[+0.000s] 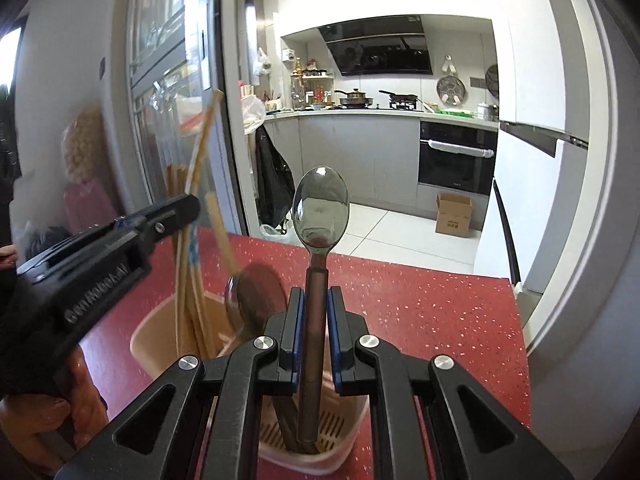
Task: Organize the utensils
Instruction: 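Carry the spoon and yellow chopstick over the beige holder with both tools, then lower both utensils into the holder and open both tools, then move both tools back toward the last two dark brown spoons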
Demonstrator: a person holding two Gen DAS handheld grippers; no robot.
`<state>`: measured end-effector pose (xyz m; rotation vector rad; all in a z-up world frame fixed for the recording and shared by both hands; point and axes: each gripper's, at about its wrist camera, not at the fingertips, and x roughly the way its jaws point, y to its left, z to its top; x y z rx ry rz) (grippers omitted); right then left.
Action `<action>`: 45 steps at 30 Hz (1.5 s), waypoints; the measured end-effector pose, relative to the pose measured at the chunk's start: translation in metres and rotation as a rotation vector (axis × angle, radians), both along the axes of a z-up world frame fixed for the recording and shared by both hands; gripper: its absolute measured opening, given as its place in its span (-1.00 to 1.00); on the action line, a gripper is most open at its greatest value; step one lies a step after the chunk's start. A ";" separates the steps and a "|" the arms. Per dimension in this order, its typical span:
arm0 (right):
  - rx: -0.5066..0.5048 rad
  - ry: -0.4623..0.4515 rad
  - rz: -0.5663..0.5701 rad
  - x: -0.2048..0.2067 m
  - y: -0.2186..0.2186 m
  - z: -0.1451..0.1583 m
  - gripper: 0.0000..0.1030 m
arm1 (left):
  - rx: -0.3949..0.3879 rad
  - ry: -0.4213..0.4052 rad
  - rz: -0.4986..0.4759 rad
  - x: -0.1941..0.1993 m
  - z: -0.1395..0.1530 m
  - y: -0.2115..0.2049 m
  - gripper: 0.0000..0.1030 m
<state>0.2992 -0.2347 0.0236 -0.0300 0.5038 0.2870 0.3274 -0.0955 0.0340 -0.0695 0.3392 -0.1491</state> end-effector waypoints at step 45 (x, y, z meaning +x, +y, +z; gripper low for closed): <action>0.157 0.620 -0.016 -0.180 -0.002 -0.078 0.11 | 0.092 0.515 -0.059 -0.217 -0.093 0.067 -0.30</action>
